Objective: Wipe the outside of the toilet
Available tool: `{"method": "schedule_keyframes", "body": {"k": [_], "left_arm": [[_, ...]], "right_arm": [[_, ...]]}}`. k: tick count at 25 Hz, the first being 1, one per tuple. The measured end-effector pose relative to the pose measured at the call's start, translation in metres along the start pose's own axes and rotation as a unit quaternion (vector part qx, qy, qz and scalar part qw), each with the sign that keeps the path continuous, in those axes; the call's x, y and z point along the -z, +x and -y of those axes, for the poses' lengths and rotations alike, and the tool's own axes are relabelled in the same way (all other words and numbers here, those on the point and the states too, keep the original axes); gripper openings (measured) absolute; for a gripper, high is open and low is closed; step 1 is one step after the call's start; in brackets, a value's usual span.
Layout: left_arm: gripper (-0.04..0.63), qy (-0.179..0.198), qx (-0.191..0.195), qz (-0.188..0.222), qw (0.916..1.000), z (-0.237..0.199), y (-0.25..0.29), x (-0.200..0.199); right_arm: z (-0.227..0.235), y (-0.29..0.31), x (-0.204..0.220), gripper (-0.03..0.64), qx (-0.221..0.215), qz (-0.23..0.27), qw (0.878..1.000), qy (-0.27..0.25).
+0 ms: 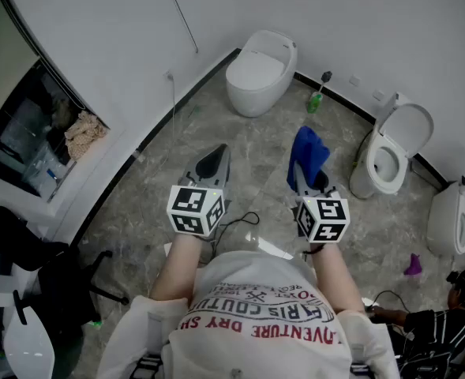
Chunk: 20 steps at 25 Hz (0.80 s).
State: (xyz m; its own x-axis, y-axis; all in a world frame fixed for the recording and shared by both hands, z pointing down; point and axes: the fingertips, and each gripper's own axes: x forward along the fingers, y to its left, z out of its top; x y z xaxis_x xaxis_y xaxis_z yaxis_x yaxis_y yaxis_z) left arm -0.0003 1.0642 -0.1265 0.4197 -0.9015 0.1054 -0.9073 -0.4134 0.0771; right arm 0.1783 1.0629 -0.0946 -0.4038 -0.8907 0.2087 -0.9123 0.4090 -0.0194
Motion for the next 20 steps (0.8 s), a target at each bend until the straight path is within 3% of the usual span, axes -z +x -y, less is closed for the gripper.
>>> {"method": "schedule_keyframes", "body": {"k": [12,20], "left_arm": [[0.006,-0.005,-0.003,-0.005,1.0000,-0.019,-0.002,0.006],[0.006,-0.018,-0.002,-0.014,0.9997,-0.036,0.004,0.019]], "right_arm": [[-0.012,0.014,0.004,0.075,-0.001,-0.007,1.000,-0.003],[-0.010,0.029,0.015,0.075,0.019,-0.016,0.999,0.025]]}}
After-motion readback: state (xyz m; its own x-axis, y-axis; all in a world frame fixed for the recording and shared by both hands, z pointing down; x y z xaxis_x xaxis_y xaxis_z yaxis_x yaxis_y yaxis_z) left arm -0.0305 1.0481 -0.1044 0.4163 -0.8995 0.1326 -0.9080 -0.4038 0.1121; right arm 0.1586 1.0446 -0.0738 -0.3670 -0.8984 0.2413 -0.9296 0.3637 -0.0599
